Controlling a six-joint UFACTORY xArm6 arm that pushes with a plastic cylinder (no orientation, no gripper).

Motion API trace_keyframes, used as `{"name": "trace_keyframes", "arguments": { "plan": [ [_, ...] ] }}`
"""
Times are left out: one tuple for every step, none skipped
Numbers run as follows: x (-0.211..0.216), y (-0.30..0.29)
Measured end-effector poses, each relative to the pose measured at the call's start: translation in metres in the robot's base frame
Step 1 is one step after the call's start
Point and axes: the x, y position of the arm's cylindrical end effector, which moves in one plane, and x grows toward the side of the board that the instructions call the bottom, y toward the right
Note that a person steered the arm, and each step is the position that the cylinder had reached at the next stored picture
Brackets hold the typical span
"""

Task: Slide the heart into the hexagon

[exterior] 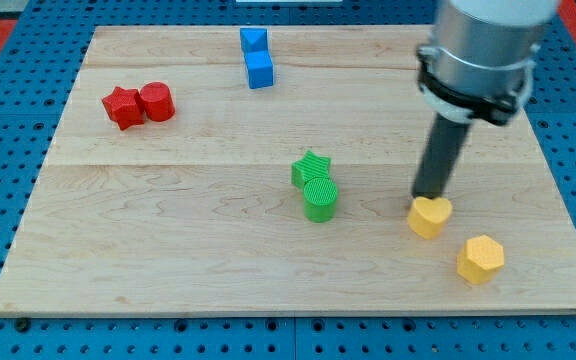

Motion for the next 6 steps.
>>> {"name": "trace_keyframes", "arguments": {
  "plan": [
    [0.028, 0.022],
    [0.033, 0.025],
    [0.011, 0.028],
    [0.002, -0.020],
    [0.024, -0.027],
    [0.024, -0.004]
  ]
}}
